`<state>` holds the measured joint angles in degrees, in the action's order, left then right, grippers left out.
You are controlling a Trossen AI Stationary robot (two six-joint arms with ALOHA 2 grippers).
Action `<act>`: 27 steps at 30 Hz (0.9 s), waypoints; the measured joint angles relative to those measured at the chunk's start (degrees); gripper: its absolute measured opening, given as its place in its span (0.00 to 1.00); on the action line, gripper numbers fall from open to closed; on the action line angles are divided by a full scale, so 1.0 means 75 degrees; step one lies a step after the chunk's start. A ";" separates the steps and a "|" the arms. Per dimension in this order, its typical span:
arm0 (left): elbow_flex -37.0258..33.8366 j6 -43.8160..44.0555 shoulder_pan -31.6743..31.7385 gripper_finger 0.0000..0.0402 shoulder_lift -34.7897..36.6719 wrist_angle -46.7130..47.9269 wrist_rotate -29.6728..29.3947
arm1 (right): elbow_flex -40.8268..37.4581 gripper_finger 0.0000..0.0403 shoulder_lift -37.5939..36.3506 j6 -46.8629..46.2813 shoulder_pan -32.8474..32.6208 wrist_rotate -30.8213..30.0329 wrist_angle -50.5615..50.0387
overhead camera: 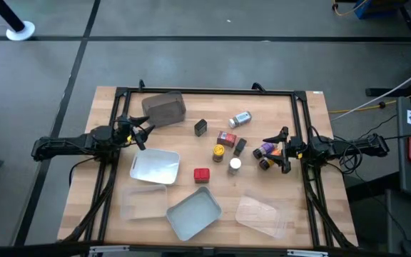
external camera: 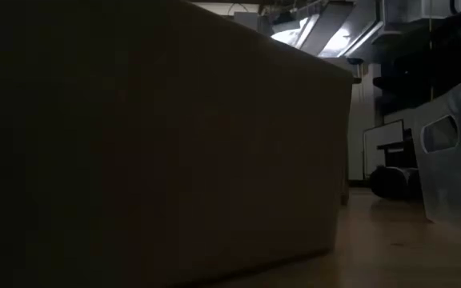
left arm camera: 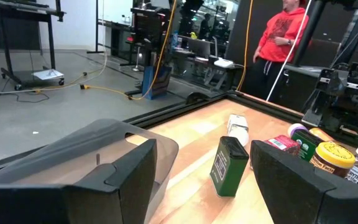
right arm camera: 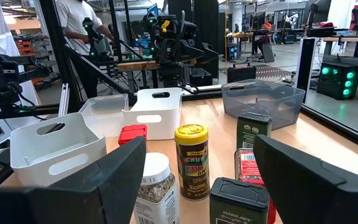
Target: Sort spices by type
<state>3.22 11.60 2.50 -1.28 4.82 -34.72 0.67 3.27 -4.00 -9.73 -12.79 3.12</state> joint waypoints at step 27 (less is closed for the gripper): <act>-0.0015 0.0266 0.0000 0.61 0.0001 -0.0099 -0.0003 | -0.0002 0.74 -0.0001 0.0002 -0.0001 -0.0096 0.0093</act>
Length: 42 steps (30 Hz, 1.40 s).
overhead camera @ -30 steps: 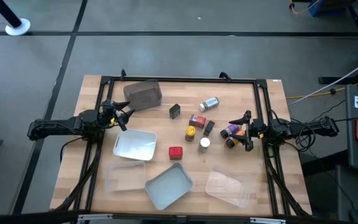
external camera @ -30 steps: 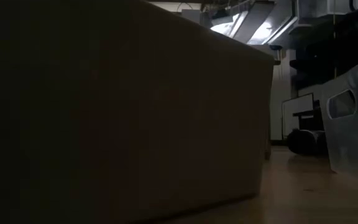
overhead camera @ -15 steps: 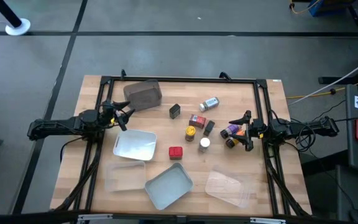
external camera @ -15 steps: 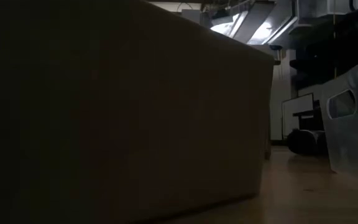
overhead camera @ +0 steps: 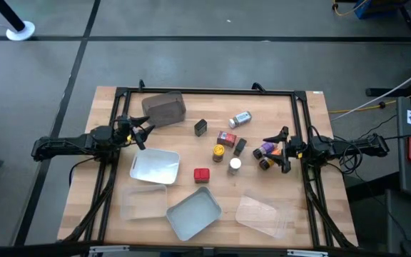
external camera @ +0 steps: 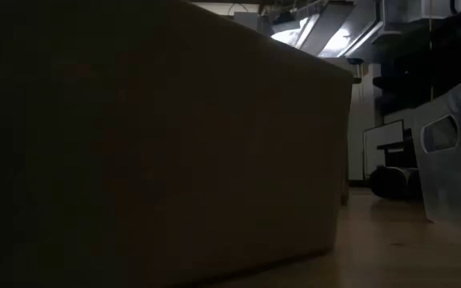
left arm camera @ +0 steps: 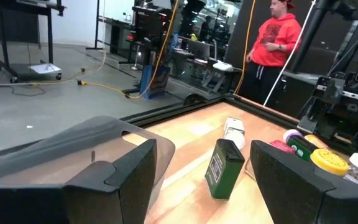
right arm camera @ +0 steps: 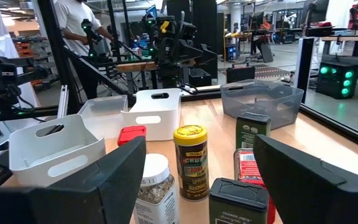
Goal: Sort spices by type
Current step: Put the top black seasoning can into the black transparent bin
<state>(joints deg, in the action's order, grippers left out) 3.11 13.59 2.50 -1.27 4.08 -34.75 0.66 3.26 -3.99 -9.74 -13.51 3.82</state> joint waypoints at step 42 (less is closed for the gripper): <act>0.1446 -0.0677 0.0270 0.61 -0.2949 -0.3860 0.0292 | 0.0571 0.74 -0.0002 0.0421 0.0003 -0.1574 0.1698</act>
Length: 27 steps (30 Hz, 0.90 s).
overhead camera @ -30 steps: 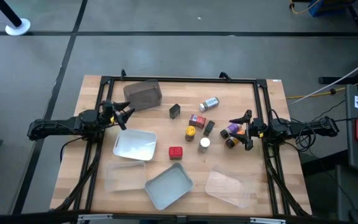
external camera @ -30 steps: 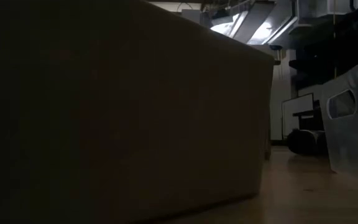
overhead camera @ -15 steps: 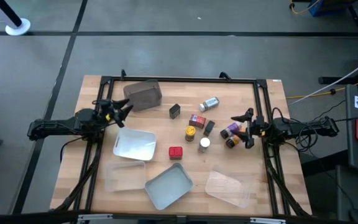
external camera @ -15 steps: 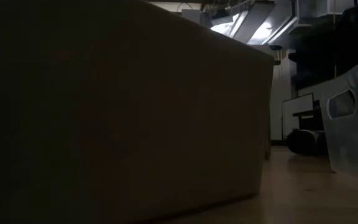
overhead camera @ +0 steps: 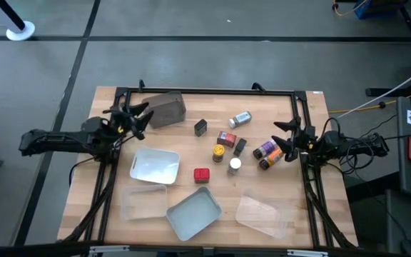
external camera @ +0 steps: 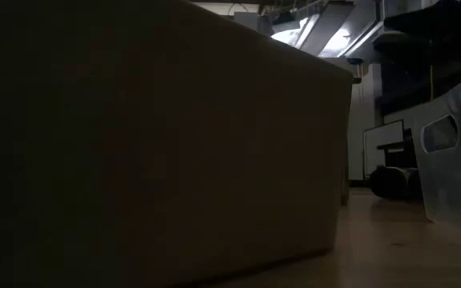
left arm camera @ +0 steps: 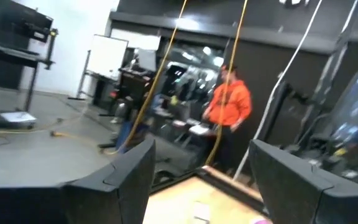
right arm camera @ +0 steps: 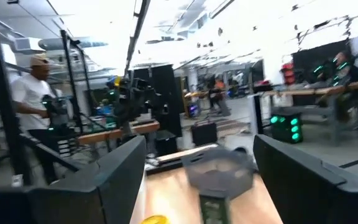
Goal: Sort spices by type
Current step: Put the top black seasoning can into the black transparent bin
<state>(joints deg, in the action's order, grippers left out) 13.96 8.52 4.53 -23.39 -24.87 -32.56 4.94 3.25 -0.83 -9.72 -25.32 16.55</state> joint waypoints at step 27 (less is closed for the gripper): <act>0.5604 0.0606 0.1878 0.61 -0.8109 0.3337 0.2356 | 0.0033 0.74 0.0000 0.0381 0.0000 -0.0883 -0.1034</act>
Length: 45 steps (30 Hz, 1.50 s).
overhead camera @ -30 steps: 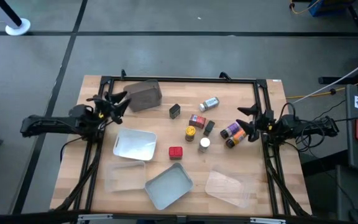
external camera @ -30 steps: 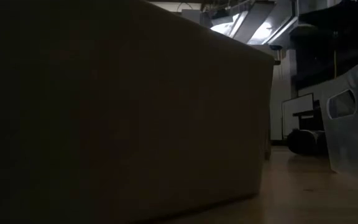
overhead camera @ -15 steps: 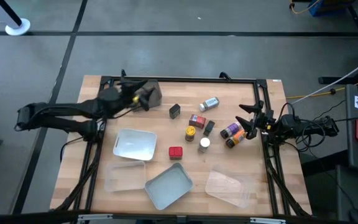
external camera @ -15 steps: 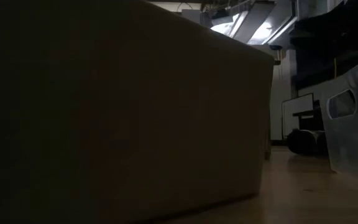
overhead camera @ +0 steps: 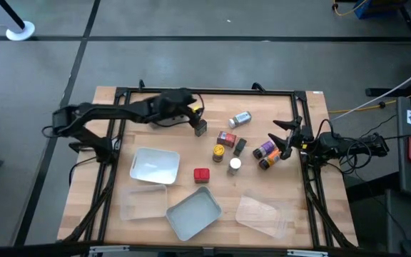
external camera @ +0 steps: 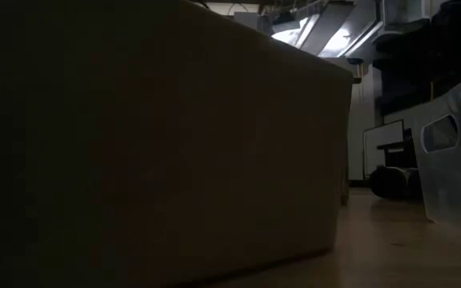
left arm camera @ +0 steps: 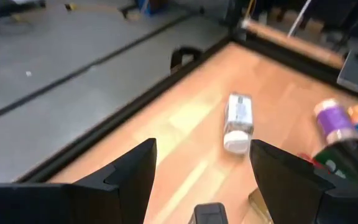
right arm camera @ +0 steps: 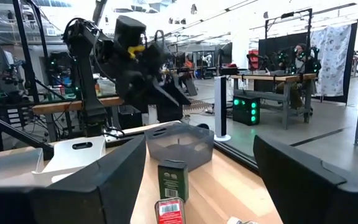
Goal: Sort spices by type
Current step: Put the top black seasoning can into the black transparent bin
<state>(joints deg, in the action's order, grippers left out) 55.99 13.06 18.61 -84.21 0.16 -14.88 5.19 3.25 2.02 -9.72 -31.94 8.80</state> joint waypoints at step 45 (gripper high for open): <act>0.0691 0.0405 -0.0335 0.60 -0.2281 0.1496 0.0305 | 0.0009 0.74 0.0000 -0.0028 0.0000 -0.0003 -0.0453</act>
<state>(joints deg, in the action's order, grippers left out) 61.17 16.10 16.10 -101.32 11.37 -12.60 5.26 3.25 1.81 -9.72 -31.97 5.40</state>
